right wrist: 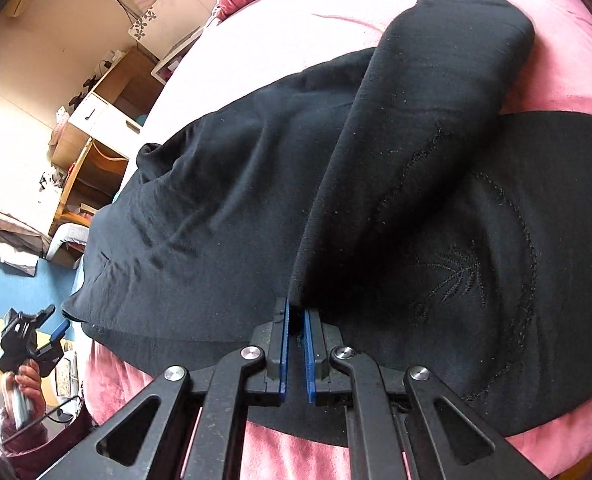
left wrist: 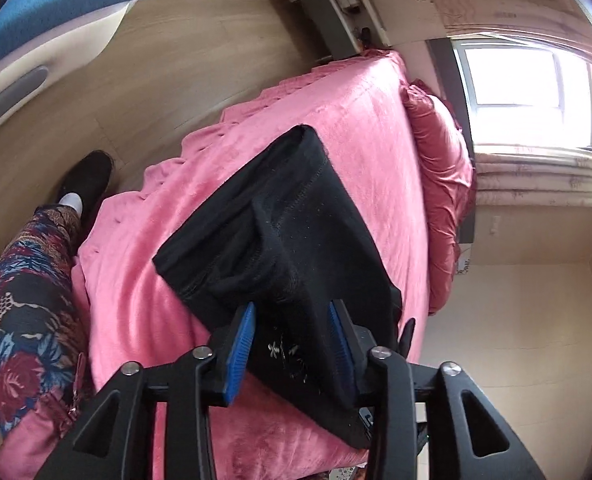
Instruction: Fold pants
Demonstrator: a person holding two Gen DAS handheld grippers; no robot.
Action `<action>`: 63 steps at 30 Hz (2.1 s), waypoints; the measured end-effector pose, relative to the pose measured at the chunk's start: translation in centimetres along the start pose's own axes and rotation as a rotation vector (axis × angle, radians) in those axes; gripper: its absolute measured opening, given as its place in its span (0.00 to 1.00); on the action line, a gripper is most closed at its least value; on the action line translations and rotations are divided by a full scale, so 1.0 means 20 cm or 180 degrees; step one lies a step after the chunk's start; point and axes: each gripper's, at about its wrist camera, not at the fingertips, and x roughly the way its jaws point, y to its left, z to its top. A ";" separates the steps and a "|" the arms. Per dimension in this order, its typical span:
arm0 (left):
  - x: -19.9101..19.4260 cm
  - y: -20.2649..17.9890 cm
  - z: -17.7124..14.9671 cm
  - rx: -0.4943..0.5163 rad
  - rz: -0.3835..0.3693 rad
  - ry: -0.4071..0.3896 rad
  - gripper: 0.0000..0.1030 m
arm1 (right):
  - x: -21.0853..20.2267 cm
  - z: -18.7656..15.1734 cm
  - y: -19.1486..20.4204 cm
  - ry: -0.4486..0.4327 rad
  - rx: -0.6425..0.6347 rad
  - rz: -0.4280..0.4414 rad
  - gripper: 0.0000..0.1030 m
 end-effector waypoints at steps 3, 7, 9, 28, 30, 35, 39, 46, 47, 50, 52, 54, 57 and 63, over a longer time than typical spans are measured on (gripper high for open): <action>0.09 -0.03 0.04 -0.0013 0.0295 0.0034 0.41 | -0.01 0.00 0.00 -0.0016 0.0016 0.0012 0.07; 0.12 -0.12 0.08 0.0155 0.0558 -0.0068 0.14 | -0.05 0.00 -0.02 -0.0036 -0.0009 0.0015 0.07; 0.09 -0.22 0.09 0.0406 0.0533 -0.0185 0.13 | -0.07 0.00 0.00 -0.0057 -0.0021 0.0030 0.07; 0.03 0.00 0.00 0.0779 0.0678 -0.0089 0.10 | -0.15 -0.15 0.02 0.0032 -0.0221 -0.0017 0.06; 0.01 0.00 0.00 0.0788 0.0650 -0.0105 0.10 | -0.17 -0.14 0.04 0.0008 -0.0258 -0.0039 0.06; 0.05 0.00 -0.02 0.0886 0.0833 -0.0037 0.10 | -0.22 -0.15 0.04 -0.0052 -0.0316 -0.0039 0.06; 0.09 0.02 -0.02 0.0824 0.1146 -0.0047 0.34 | -0.19 -0.18 -0.01 0.0031 -0.0276 -0.0043 0.06; -0.06 -0.11 0.00 0.0956 0.1825 -0.0360 0.38 | -0.21 -0.14 -0.07 0.0136 -0.0151 0.0091 0.18; -0.11 -0.15 -0.01 0.1017 0.1862 -0.0541 0.38 | -0.24 -0.13 -0.08 0.0096 -0.0178 0.0083 0.25; -0.21 -0.26 -0.04 0.1219 0.1777 -0.0863 0.38 | -0.39 -0.06 -0.11 -0.0102 -0.0204 -0.0027 0.41; -0.21 -0.35 -0.08 0.1412 0.1610 -0.0876 0.38 | -0.49 0.02 -0.14 -0.0311 -0.0199 -0.0178 0.41; -0.14 -0.43 -0.13 0.1669 0.1428 -0.0716 0.38 | -0.54 0.13 -0.17 -0.0489 -0.0145 -0.0319 0.43; 0.02 -0.54 -0.26 0.2122 0.1227 -0.0388 0.38 | -0.56 0.33 -0.19 -0.0703 -0.0051 -0.0628 0.51; 0.33 -0.74 -0.58 0.2755 0.0784 0.0320 0.38 | -0.41 0.79 -0.21 -0.0788 0.0080 -0.0964 0.64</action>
